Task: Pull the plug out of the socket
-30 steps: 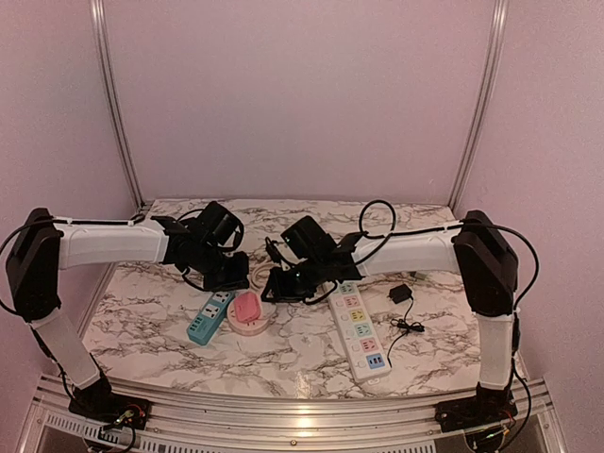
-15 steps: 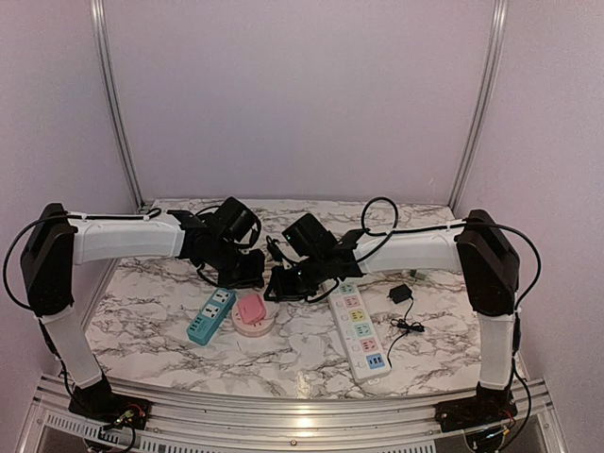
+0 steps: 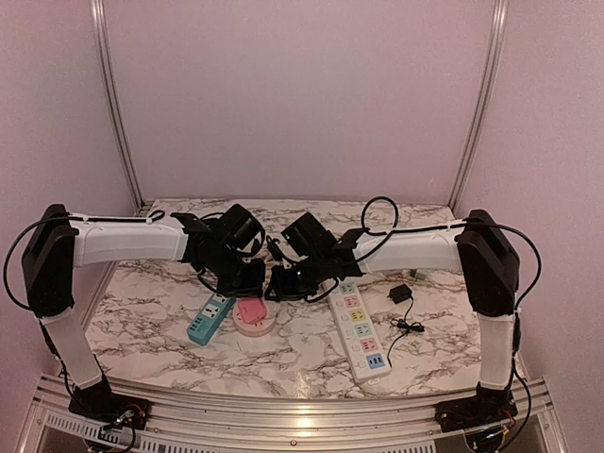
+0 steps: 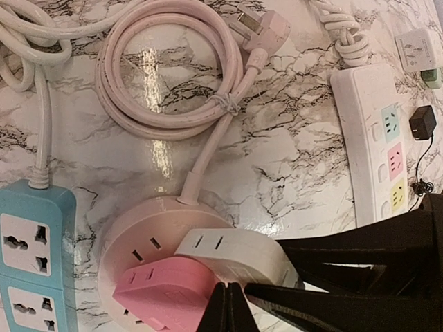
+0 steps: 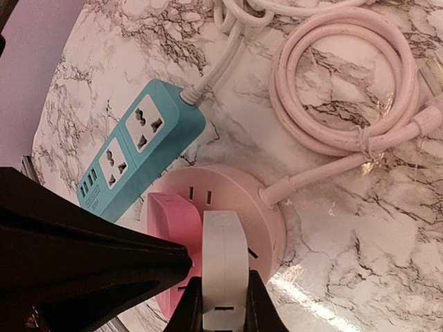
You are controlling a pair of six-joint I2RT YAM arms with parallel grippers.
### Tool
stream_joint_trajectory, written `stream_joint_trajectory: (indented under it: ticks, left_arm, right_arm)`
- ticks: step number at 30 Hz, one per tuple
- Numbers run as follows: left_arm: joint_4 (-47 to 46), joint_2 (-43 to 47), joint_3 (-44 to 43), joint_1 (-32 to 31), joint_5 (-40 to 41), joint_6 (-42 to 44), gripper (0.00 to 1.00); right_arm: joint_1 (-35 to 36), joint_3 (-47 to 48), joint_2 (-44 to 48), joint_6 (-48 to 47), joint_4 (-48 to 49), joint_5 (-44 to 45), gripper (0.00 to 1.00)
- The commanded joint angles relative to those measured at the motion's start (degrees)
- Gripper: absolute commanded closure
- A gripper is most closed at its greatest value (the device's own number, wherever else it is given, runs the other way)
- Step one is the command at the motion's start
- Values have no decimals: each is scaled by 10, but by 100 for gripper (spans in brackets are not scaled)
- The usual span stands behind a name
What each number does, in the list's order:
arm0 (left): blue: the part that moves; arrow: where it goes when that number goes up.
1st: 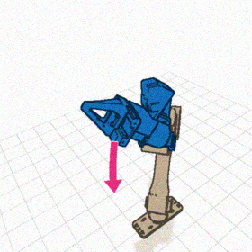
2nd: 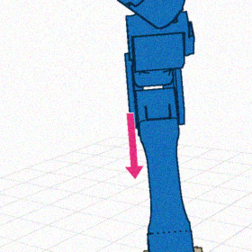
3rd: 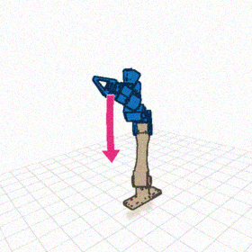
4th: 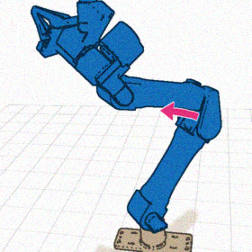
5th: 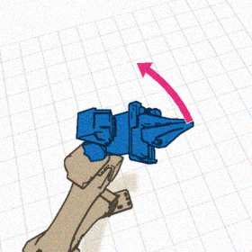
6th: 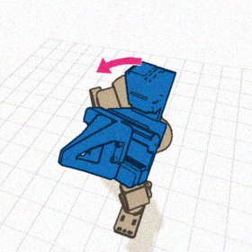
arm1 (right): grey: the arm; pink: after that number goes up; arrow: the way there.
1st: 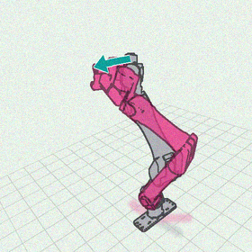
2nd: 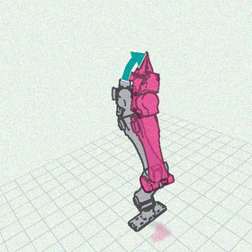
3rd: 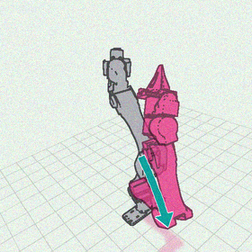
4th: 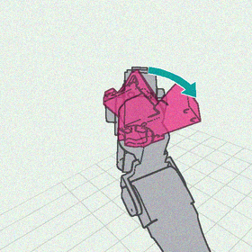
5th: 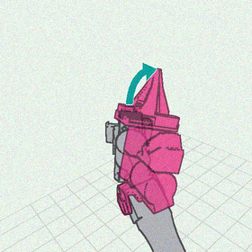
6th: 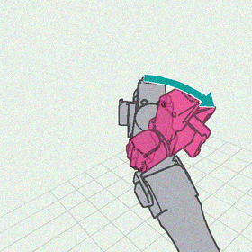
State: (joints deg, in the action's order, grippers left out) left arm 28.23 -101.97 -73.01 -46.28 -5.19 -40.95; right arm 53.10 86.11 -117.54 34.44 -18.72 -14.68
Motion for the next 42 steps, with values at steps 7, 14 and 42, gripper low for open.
stream_joint_trajectory:
  ticks: [7,14,42]
  left_arm:
    - [57,-1,-6,-4,26,0,100]
    - [76,15,-8,-3,43,1,100]
    - [-37,27,96,15,-2,-20,100]
  right_arm:
    - [-3,3,9,-17,-19,56,87]
    - [-3,-4,9,-15,-14,58,87]
    - [-20,-41,24,-3,17,39,88]
